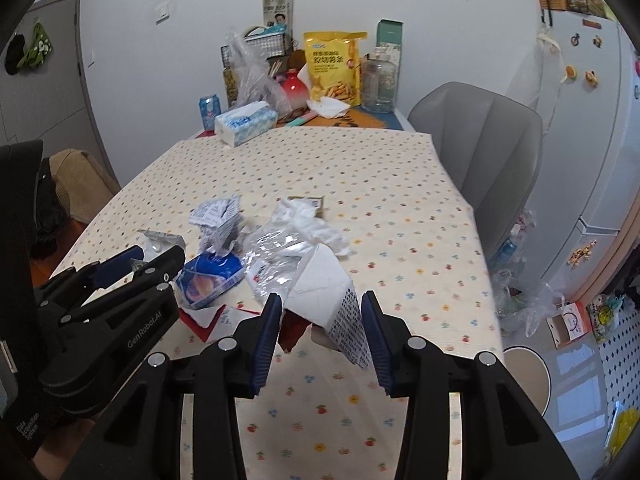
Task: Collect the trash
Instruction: 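Carry the blister box and paper wrapper with both tools to the trash bin, then open the right tool to drop the paper wrapper while the left tool holds the blister box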
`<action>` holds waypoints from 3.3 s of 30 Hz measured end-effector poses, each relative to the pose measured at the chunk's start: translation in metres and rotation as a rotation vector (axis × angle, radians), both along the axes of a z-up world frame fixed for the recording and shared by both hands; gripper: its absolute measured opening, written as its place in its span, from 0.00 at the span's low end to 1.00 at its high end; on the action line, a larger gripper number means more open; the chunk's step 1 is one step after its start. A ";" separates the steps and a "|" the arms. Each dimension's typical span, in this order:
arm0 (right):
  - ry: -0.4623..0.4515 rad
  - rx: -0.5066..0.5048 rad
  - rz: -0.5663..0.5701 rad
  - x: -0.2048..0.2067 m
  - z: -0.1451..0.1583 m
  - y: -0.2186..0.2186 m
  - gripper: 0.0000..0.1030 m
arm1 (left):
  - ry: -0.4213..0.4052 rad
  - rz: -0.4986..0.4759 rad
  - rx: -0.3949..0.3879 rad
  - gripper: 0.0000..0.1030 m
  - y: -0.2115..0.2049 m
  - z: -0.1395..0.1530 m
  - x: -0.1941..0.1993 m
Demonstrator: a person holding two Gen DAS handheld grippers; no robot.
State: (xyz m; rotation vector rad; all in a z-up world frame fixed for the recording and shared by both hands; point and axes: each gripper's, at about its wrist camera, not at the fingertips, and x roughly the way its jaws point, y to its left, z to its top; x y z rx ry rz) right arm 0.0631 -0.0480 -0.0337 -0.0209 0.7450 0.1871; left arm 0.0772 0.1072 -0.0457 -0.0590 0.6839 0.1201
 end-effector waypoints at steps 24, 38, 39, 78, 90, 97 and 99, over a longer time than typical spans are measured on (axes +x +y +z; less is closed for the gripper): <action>-0.047 0.033 -0.253 0.007 0.020 -0.166 0.40 | 0.010 -0.235 0.044 0.43 -0.169 0.009 0.045; -0.022 0.072 -0.403 0.005 0.009 -0.263 0.40 | 0.033 -0.371 0.106 0.43 -0.267 0.004 0.056; -0.019 0.078 -0.414 0.004 0.008 -0.270 0.40 | 0.035 -0.377 0.110 0.43 -0.272 0.003 0.057; 0.081 0.240 -0.689 0.030 -0.100 -0.467 0.61 | 0.173 -0.589 0.277 0.43 -0.462 -0.067 0.108; 0.130 0.234 -0.842 -0.012 -0.115 -0.509 0.74 | 0.201 -0.695 0.284 0.42 -0.514 -0.083 0.090; 0.161 0.203 -0.929 -0.049 -0.121 -0.533 0.75 | 0.234 -0.802 0.270 0.42 -0.559 -0.101 0.067; 0.164 0.200 -0.951 -0.056 -0.122 -0.539 0.75 | 0.237 -0.823 0.273 0.43 -0.569 -0.104 0.062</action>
